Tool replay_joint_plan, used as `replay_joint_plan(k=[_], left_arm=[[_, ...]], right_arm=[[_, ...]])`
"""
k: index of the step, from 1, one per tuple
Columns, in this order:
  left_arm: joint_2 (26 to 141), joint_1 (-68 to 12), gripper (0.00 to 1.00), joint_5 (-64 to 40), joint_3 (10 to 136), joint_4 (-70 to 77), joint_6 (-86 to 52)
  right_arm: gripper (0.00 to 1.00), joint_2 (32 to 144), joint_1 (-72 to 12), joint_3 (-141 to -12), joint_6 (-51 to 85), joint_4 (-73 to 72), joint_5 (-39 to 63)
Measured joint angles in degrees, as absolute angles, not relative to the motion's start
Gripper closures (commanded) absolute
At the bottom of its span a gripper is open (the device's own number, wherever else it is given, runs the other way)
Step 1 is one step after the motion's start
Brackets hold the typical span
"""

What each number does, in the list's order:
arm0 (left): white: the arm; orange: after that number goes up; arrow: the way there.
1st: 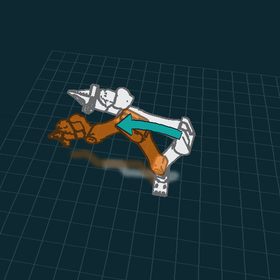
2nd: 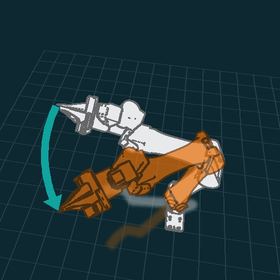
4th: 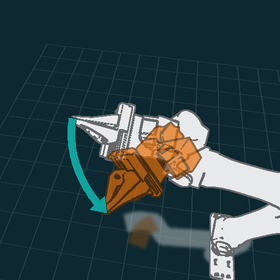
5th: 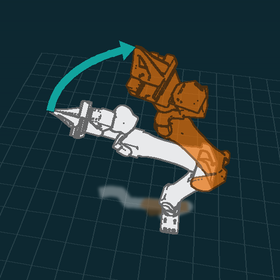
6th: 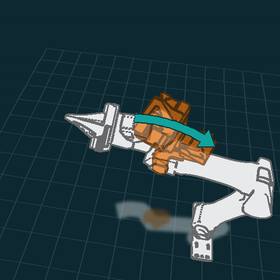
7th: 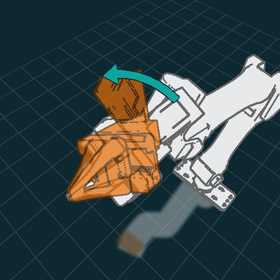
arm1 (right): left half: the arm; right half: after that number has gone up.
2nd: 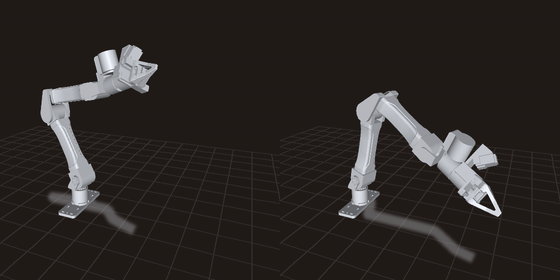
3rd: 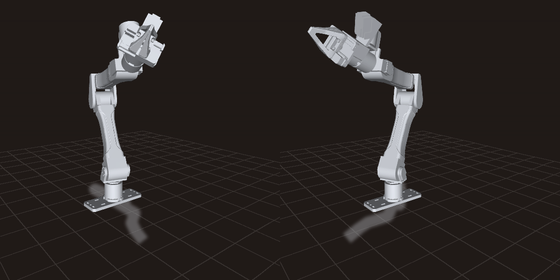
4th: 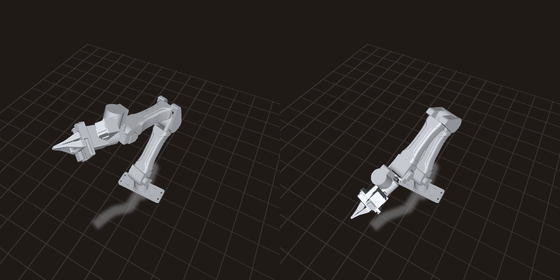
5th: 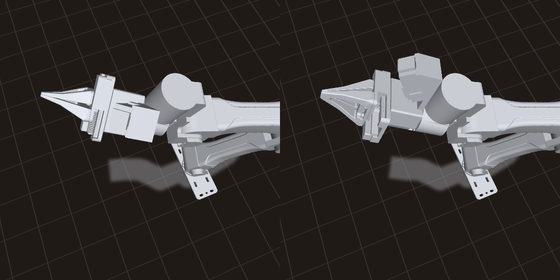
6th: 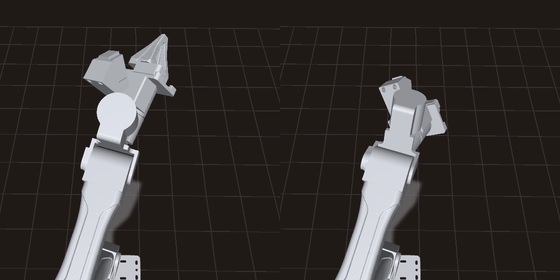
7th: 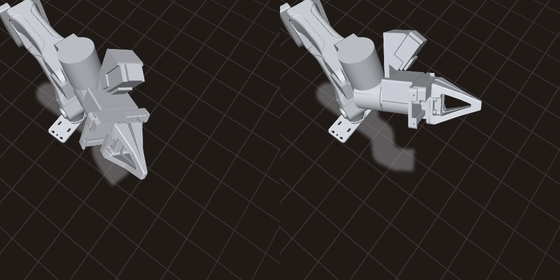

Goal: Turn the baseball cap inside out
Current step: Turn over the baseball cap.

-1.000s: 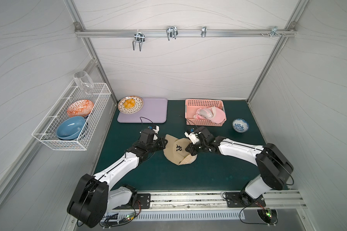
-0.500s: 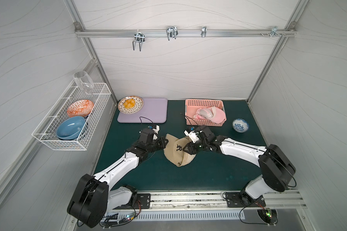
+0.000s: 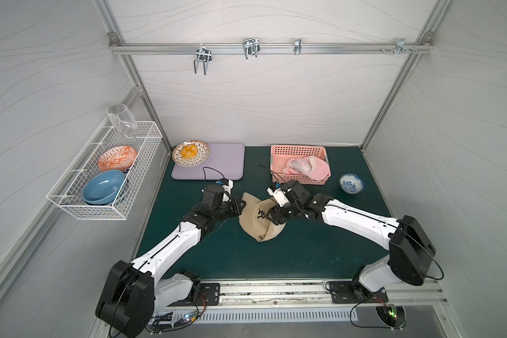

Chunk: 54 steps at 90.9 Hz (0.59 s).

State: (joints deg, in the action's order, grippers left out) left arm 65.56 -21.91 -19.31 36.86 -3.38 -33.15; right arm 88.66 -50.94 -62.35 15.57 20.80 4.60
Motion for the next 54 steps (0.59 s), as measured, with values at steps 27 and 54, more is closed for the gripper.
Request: replay_joint_plan(k=[27,54], left_arm=[[64.1,-22.2,1.0,-18.4,36.9,-4.6,-33.2],[60.0,-22.2,1.0,-13.3,36.9,-6.1,-34.1]], right_arm=[[0.35,97.3,-53.1,-66.8,22.2,27.7,-2.5],[0.49,97.8,-53.1,-65.8,24.0,32.2,-7.2]])
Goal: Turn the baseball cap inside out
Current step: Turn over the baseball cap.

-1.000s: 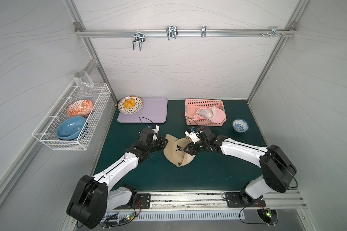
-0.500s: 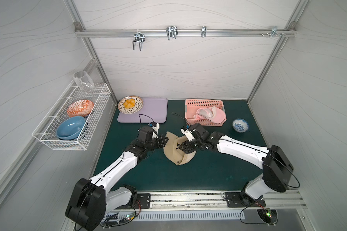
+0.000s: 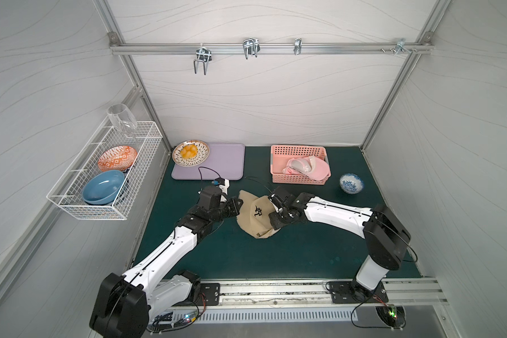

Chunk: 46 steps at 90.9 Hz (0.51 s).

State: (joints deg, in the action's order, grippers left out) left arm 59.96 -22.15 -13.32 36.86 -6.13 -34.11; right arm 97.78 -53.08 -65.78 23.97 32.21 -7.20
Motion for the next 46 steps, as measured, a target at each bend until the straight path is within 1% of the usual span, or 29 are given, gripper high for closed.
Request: replay_joint_plan(k=[3,7,12,21,26,38,46], left_arm=[[59.6,-22.2,1.0,-12.9,36.9,-6.2,-34.3],[59.3,-22.2,1.0,-12.5,36.9,-6.2,-34.7],[58.9,-22.2,1.0,-12.1,36.9,-6.2,-35.1],[58.0,-22.3,1.0,-11.5,36.9,-6.3,-36.4],[57.3,-22.3,1.0,-11.4,36.9,-6.2,-37.3],[55.6,-22.4,1.0,-11.3,36.9,-6.1,-39.5],[54.2,-22.0,1.0,-11.2,36.9,-6.2,-41.7]], right_arm=[[0.54,97.8,-52.9,-65.3,24.2,32.2,-7.3],[0.67,97.8,-52.6,-64.4,24.4,32.1,-7.3],[0.78,97.6,-52.1,-63.0,24.7,31.5,-6.9],[0.94,96.1,-49.9,-59.2,25.4,28.6,-4.8],[1.0,94.4,-48.2,-56.6,26.0,26.0,-2.4],[1.0,87.5,-43.6,-50.1,26.6,18.3,4.5],[1.0,81.3,-40.1,-45.0,27.4,12.3,11.1]])
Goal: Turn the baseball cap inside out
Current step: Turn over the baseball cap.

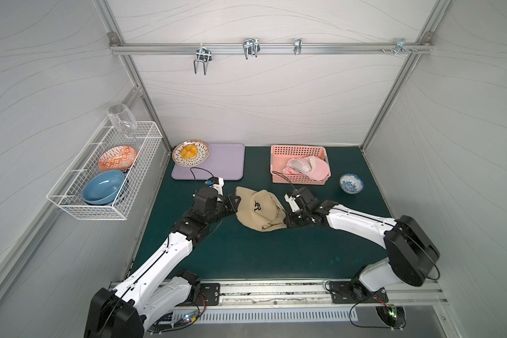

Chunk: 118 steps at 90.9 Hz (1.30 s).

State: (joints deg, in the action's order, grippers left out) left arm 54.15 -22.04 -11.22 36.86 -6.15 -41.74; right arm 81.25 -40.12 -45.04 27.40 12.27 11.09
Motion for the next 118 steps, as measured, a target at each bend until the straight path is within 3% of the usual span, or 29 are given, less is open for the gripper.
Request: replay_joint_plan(k=[21,37,57,79,89,92,95,103,118], left_arm=[[50.0,-21.4,1.0,-8.2,36.8,-7.3,-51.7],[48.0,-21.4,1.0,-4.5,36.9,-12.6,-62.2],[43.2,-21.4,1.0,-1.7,35.6,-18.9,-76.9],[40.7,-21.3,1.0,-2.0,33.4,-20.1,-84.1],[43.3,-21.1,1.0,-2.0,36.4,-24.0,-84.2],[44.9,-20.9,1.0,-0.9,38.5,-26.6,-83.9],[46.6,-20.4,1.0,0.1,40.5,-28.9,-83.7],[51.9,-19.4,1.0,2.1,46.1,-34.7,-83.2],[57.5,-19.3,1.0,2.0,53.3,-42.0,-82.5]], right_arm=[[1.0,70.1,-32.0,-36.9,33.4,-4.4,29.1],[1.0,66.2,-30.3,-35.1,39.6,-15.4,37.1],[1.0,60.1,-28.8,-34.3,44.6,-21.4,39.8],[1.0,57.6,-28.1,-33.7,42.8,-16.4,37.9],[0.7,57.7,-28.1,-33.7,39.6,-11.4,35.5],[0.54,57.6,-27.9,-33.8,38.4,-9.9,34.6],[0.46,57.5,-27.8,-33.9,37.2,-8.4,33.5],[0.37,57.3,-27.7,-34.7,33.1,-3.5,29.3],[0.34,55.2,-29.8,-35.4,23.1,2.0,21.6]])
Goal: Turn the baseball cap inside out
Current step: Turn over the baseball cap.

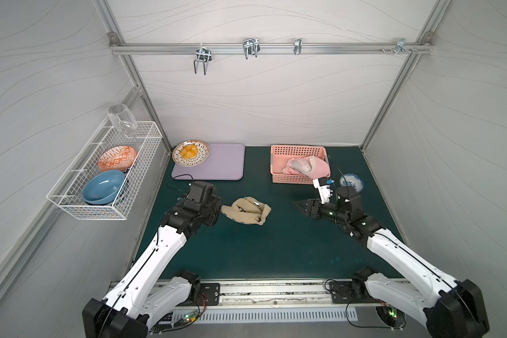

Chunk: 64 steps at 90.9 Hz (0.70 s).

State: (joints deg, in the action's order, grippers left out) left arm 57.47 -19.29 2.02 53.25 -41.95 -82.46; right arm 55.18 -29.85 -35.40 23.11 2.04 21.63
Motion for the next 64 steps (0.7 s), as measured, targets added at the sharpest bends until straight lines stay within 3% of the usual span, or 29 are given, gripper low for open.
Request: replay_joint_plan(k=[25,40,64], left_arm=[[60.8,-19.3,1.0,1.8,61.6,-50.6,-79.6],[61.7,-19.3,1.0,1.7,65.9,-53.7,-76.4],[62.4,-19.3,1.0,0.4,66.0,-54.1,-73.5]], right_arm=[[0.31,57.1,-46.2,-35.4,-7.3,0.4,17.6],[0.32,62.5,-48.0,-37.0,-22.8,1.0,18.2],[0.31,68.5,-50.0,-41.7,-36.4,1.4,18.5]])
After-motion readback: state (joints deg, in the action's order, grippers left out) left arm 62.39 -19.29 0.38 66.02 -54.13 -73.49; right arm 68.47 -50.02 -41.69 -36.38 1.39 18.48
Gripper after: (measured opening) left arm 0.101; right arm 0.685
